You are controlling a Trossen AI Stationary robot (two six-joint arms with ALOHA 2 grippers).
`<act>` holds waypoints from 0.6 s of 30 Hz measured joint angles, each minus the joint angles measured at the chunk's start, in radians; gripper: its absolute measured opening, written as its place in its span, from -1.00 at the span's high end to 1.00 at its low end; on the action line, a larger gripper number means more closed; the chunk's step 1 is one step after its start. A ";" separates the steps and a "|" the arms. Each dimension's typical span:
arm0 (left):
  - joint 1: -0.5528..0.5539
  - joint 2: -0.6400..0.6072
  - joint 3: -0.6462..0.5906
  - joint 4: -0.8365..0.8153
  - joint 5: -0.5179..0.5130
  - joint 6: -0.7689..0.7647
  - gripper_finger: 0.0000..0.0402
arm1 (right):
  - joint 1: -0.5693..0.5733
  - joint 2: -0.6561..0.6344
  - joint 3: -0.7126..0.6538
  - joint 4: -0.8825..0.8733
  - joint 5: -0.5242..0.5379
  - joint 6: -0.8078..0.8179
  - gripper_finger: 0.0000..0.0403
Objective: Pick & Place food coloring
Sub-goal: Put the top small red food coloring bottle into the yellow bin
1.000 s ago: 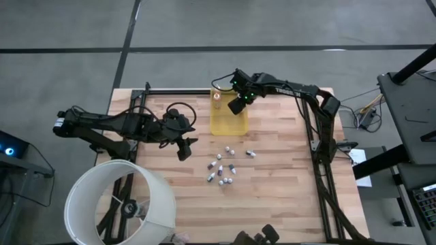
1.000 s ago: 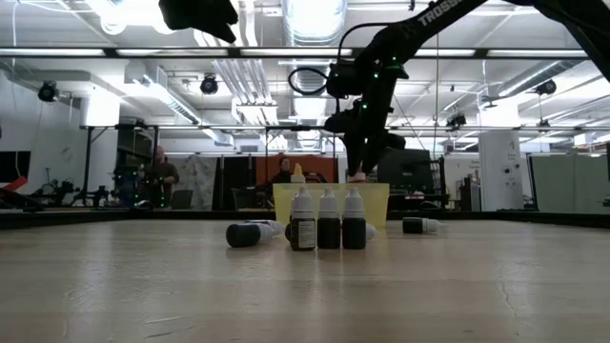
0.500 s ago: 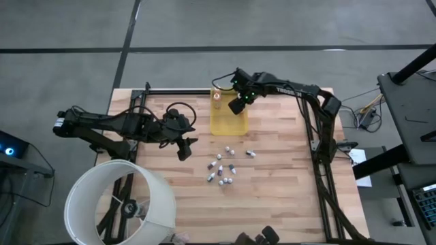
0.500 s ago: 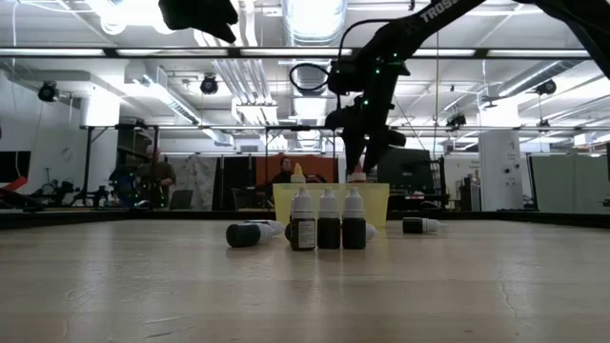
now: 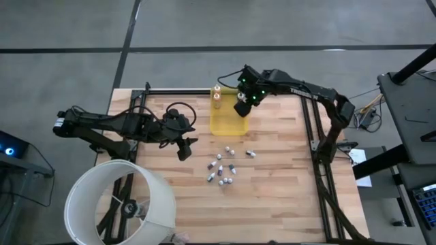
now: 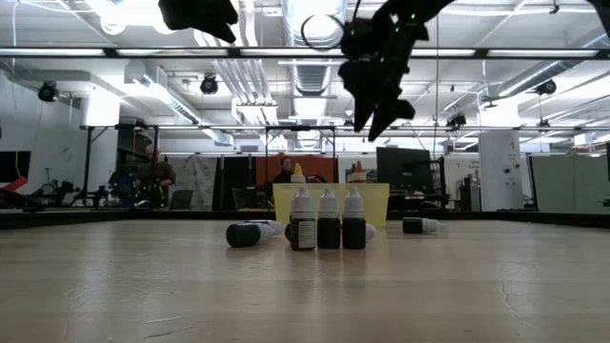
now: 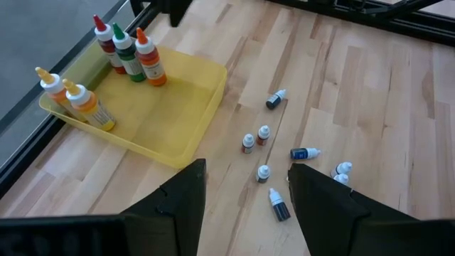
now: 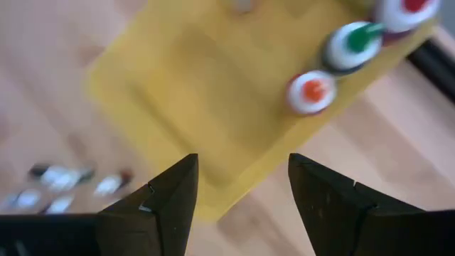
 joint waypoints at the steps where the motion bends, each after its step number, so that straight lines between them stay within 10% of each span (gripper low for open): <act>1: 0.000 0.000 0.000 0.000 0.000 0.000 0.14 | 0.014 -0.012 0.000 -0.010 -0.010 -0.009 -0.04; 18: 0.000 0.000 0.000 0.000 0.000 -0.003 0.14 | 0.385 -0.157 -0.033 -0.038 -0.004 -0.064 -0.04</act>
